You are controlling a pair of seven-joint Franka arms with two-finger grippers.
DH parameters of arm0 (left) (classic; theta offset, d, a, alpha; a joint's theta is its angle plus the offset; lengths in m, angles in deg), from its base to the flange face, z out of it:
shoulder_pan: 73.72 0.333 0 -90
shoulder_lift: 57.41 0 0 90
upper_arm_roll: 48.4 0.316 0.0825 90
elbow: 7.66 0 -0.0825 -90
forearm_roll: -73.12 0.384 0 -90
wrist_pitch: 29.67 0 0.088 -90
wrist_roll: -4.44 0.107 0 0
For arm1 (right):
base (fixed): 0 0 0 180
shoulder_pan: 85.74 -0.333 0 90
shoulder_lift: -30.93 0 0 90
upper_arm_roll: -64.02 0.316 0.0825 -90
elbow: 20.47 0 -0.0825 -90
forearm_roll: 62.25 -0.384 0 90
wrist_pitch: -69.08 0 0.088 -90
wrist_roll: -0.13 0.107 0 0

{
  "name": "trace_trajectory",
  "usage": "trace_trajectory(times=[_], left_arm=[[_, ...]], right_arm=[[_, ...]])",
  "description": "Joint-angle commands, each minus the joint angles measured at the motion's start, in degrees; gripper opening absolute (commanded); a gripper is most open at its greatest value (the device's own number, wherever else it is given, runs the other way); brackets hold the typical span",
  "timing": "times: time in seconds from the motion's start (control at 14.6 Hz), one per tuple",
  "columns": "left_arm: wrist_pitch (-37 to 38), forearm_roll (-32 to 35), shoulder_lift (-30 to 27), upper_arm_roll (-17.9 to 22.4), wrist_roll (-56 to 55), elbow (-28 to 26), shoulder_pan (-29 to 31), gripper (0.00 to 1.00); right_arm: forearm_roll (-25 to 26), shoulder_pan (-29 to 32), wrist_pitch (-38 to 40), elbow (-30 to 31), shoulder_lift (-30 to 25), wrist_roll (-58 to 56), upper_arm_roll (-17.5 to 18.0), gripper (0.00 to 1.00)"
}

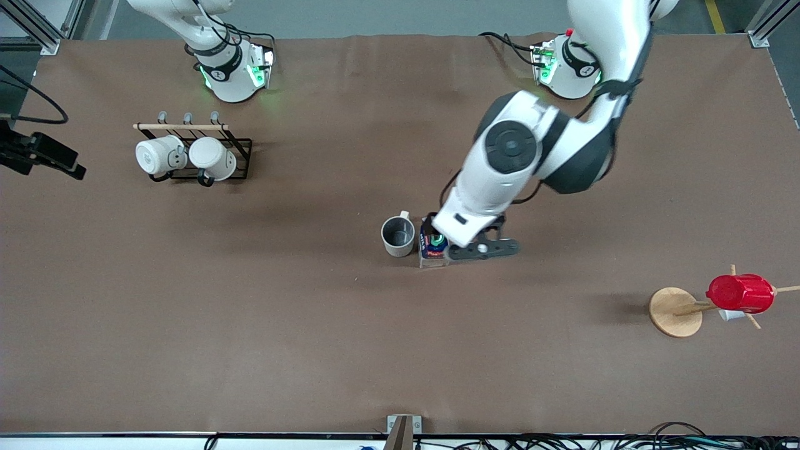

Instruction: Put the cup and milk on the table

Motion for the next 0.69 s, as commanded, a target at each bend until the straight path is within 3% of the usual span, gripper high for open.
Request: trace_trajectory(times=[0.0,0.27,0.41,0.62], left_arm=[[4.2,0.2,-5.4,0.0,4.3,-1.3,5.7,1.0],[11.2,0.4,-10.4,0.0,13.6,-1.5,12.8,1.0],[14.0,5.5,-13.1,-0.1,18.4,-2.1,14.6,1.0],[14.1,7.0,-17.6,-0.4,25.0,-6.7,18.4,1.0]], right_arm=[[0.6,0.9,1.3,-1.6,0.8,-0.7,0.9,1.0],[0.6,0.9,1.3,-1.5,0.8,-2.1,0.9,1.0],[0.6,0.8,1.4,-1.5,0.8,-2.1,0.9,1.0],[0.6,0.8,1.4,-1.4,0.8,-2.1,0.9,1.0]])
